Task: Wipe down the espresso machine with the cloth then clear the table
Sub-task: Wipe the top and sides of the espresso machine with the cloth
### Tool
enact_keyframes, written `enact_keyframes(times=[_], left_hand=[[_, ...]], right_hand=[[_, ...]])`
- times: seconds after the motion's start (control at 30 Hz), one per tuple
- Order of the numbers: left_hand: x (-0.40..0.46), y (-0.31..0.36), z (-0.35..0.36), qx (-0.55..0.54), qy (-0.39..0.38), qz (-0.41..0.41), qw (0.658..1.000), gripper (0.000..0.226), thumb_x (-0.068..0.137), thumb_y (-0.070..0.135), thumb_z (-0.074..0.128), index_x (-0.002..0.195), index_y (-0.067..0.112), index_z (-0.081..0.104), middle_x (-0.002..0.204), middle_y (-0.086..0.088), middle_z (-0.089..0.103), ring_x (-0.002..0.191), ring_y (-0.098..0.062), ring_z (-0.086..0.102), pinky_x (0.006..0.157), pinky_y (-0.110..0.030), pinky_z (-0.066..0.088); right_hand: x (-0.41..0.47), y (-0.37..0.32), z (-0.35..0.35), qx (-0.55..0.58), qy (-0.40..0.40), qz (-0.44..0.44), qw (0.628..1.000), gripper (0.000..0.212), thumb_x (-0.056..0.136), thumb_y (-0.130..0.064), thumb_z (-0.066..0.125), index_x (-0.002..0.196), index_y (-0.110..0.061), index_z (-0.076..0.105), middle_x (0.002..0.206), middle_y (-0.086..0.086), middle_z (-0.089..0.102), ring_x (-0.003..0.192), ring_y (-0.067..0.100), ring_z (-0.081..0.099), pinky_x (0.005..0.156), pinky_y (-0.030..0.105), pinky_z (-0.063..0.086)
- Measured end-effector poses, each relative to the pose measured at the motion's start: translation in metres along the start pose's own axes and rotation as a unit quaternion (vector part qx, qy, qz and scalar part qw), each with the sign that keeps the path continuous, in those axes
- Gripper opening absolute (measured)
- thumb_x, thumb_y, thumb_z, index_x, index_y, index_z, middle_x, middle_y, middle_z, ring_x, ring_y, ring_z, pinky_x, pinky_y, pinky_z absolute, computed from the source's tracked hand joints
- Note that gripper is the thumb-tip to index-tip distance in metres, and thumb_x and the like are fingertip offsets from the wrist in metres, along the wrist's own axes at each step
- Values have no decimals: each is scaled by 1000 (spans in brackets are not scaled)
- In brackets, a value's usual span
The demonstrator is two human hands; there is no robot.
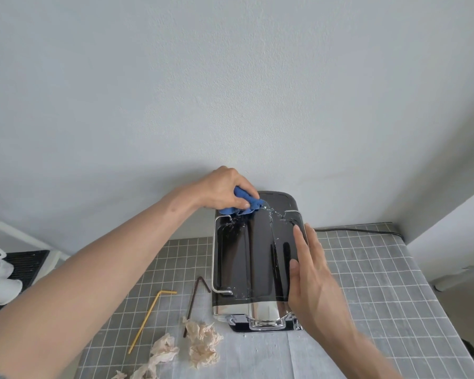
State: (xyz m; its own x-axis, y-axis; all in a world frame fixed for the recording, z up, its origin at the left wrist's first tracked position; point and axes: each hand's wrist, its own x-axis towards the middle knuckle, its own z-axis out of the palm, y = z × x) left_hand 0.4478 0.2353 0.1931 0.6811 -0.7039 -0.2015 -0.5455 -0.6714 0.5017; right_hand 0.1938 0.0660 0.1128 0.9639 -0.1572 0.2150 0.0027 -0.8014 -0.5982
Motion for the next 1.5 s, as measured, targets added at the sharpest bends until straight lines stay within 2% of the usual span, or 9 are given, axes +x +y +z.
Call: enact_keyframes(times=[0.13,0.23,0.47,0.6,0.83,1.03,1.23,1.33,1.5], left_hand=[[3,4,-3,14,-7,-4,1000,29,82,26,86,109,37,81,108,17,78,102,-3,70,99,-38,54],[9,13,-5,44,-17,-4,999,27,82,33,85,108,40,80,103,19,78,98,-1,70,95,-37,56],[26,41,-4,144,-44,-4,989,26,80,44,78,105,47,78,95,18,74,92,-8,66,80,-34,56],[41,64,8,182,-44,24,982,26,81,39,77,106,46,74,97,16,69,92,-13,64,67,-31,46],[17,59,14,178,-19,61,982,24,92,35,72,115,39,77,114,13,64,109,-16,58,87,-40,50],[-28,64,35,154,-17,100,983,21,89,53,73,105,42,79,112,24,58,106,-6,42,79,-31,46],[-13,66,45,148,127,-9,981,22,93,50,68,108,39,78,114,19,59,109,-14,48,86,-40,50],[-3,62,48,142,144,-36,979,22,96,46,67,112,37,78,116,15,58,111,-19,48,89,-41,48],[-35,63,66,126,114,69,983,20,93,41,69,111,44,78,117,19,55,109,-16,41,95,-35,38]], right_hand=[[0,2,1,-5,0,7,1000,63,106,-22,31,162,-34,3,171,-9,-5,142,33,45,79,36,61],[0,2,2,-1,0,10,1000,64,106,-21,31,162,-35,3,171,-9,-5,146,33,40,84,43,61],[0,2,3,0,5,3,1000,63,105,-20,31,162,-31,6,171,-5,0,142,32,45,82,41,61],[0,3,4,-2,12,-2,1000,61,105,-21,29,162,-29,7,171,-2,3,152,28,30,89,44,60],[0,2,10,-27,18,8,999,62,106,-13,35,161,-10,8,168,14,17,154,28,24,105,50,50],[0,4,11,-46,9,2,999,70,99,-2,48,159,-2,12,165,20,22,150,34,31,88,49,60],[1,7,12,-62,5,-7,998,75,95,2,47,160,-3,9,167,18,15,155,28,19,99,47,55],[1,7,13,-69,10,-3,998,75,94,2,48,159,-2,11,167,18,17,155,28,20,99,45,56],[1,8,15,-56,17,0,998,78,91,6,50,159,-1,13,166,19,20,155,27,21,99,44,55]])
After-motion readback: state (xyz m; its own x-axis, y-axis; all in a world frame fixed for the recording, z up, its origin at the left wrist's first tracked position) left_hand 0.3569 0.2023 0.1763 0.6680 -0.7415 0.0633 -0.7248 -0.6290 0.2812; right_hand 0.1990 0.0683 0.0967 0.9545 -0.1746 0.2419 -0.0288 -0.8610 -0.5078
